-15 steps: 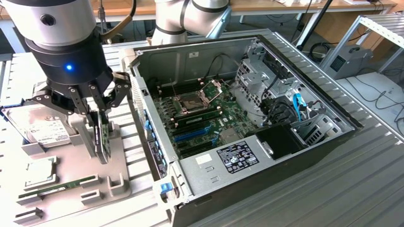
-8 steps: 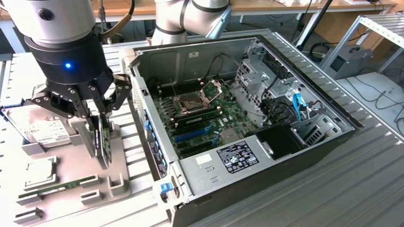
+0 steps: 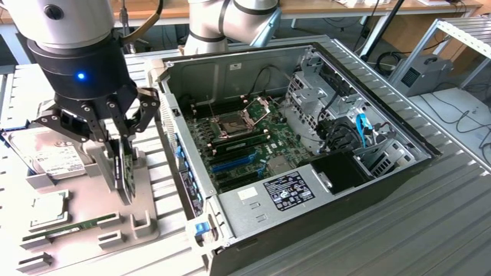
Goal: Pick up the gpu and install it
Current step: 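Pick up the gpu and move the gpu toward the slot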
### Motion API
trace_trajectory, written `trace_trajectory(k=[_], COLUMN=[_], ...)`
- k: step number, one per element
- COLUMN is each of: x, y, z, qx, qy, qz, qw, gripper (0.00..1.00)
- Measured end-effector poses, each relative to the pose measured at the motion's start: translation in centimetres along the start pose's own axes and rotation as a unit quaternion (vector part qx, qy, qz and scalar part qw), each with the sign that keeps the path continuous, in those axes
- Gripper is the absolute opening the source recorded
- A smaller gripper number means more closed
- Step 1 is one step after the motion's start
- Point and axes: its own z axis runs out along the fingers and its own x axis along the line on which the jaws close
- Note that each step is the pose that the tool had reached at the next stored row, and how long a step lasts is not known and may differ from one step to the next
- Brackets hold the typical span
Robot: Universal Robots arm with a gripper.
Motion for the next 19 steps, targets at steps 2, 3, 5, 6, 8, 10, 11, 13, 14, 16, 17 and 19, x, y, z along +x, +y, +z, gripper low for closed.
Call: trace_trajectory(k=[2,3,5,6,8,10,11,13,14,16,17,19], x=[0.00,0.00,-0.01,-0.01,-0.01,-0.01,-0.01,-0.01,-0.01,-0.02,-0.02,-0.02], y=[0.00,0.00,0.00,-0.01,-0.01,-0.01,-0.01,-0.01,-0.01,-0.01,-0.02,-0.02], z=[-0.07,-0.11,-0.18,-0.21,-0.27,-0.33,-0.36,-0.42,-0.45,-0.56,-0.59,-0.68], qx=[0.0002,0.0002,0.0003,0.0003,0.0003,0.0004,0.0004,0.0004,0.0005,0.0005,0.0005,0.0006], qy=[0.0000,0.0000,0.0000,0.0000,0.0000,0.0000,0.0000,0.0000,0.0000,0.0000,0.0000,0.0000], qz=[0.000,0.000,0.000,0.000,0.000,0.000,0.000,0.000,0.000,0.000,0.000,0.000], qw=[1.0000,1.0000,1.0000,1.0000,1.0000,1.0000,1.0000,1.0000,1.0000,1.0000,1.0000,1.0000], gripper=[0.26,0.26,0.26,0.26,0.26,0.26,0.26,0.26,0.26,0.26,0.26,0.26])
